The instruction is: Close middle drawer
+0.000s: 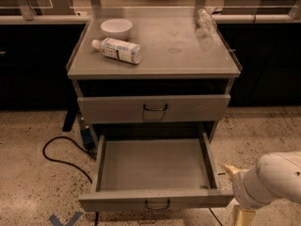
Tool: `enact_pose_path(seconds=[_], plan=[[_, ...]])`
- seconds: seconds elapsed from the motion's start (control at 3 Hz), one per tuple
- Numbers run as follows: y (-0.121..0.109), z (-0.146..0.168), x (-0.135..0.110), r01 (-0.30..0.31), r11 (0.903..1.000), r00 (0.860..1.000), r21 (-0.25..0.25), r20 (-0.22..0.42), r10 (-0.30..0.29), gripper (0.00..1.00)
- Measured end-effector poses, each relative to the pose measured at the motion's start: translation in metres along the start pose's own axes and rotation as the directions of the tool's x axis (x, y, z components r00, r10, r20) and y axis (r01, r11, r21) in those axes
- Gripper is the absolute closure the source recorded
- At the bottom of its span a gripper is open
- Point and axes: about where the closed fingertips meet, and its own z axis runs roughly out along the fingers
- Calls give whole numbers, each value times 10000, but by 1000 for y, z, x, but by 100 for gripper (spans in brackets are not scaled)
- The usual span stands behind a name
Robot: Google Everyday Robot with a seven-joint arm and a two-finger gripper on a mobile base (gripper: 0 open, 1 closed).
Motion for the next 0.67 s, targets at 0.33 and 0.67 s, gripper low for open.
enact_pose_path(seconds=[0.33, 0.67], plan=[[0, 0, 0, 33, 10000, 10000, -1, -13, -33, 0], [27, 33, 2, -70, 9986, 10000, -520, 5, 70, 0]])
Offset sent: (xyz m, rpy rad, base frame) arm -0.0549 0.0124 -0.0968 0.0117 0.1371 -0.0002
